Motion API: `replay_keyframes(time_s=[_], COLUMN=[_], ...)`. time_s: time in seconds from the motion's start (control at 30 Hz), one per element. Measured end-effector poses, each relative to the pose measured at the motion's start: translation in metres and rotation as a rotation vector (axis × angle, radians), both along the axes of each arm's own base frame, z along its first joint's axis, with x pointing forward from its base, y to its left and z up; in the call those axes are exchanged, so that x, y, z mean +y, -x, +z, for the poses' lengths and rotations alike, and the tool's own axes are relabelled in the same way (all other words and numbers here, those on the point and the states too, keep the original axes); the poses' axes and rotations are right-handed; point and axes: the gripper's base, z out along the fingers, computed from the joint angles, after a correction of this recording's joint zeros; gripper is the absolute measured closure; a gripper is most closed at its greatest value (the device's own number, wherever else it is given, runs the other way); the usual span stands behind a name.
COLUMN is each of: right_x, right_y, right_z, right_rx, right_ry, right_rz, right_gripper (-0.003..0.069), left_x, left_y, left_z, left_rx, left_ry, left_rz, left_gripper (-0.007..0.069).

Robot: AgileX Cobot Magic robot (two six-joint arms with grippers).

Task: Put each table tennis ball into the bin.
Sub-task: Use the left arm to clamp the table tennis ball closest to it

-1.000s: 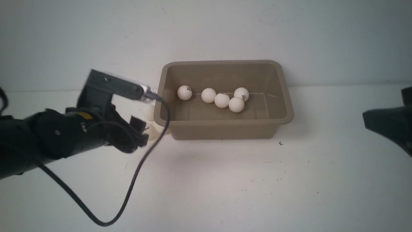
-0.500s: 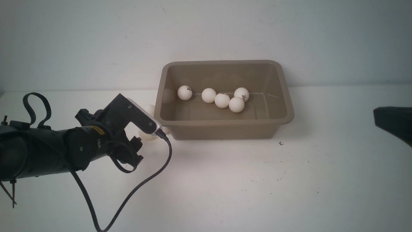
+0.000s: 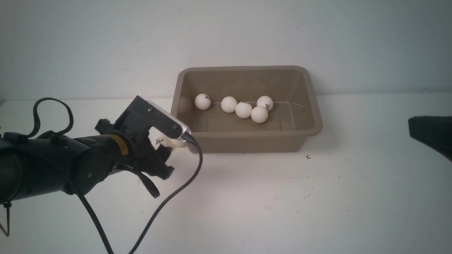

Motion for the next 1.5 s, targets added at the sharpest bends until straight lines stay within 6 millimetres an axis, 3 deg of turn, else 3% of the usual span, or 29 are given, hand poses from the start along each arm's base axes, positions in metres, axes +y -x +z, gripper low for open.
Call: replay_keyframes(time_s=[0.13,0.5,0.73,1.03,1.23,1.5], right_x=[0.001,0.001,0.0,0.0,0.0,0.0], right_y=[0.0,0.0,-0.001,-0.001,-0.001,-0.002], right_z=[0.0,0.0,0.001,0.002,0.002,0.003], right_rx=[-0.002,-0.005,-0.02,-0.024,-0.026,-0.037], right_ry=[-0.006,-0.004,-0.007,-0.008,-0.008,-0.01], right_rz=[0.005,0.008,-0.001,-0.004,-0.005,-0.011], right_gripper=[0.0077,0.0077,0.0077,0.0077,0.0077,0.0077], left_x=[-0.016,-0.053,-0.073,-0.082,-0.087,-0.078], left_y=[0.006,0.019,0.035,0.059,0.072,0.078], left_z=[0.006,0.019,0.028,0.022,0.028,0.009], left_rx=[-0.014,0.022,0.11,0.384,0.521,0.712], left_ry=[0.048,0.397,0.594,0.639,0.747,0.587], left_rz=[-0.046,-0.103,-0.312,-0.462,-0.555,-0.415], left_gripper=[0.0157,0.0157,0.0157,0.0157,0.0157,0.0157])
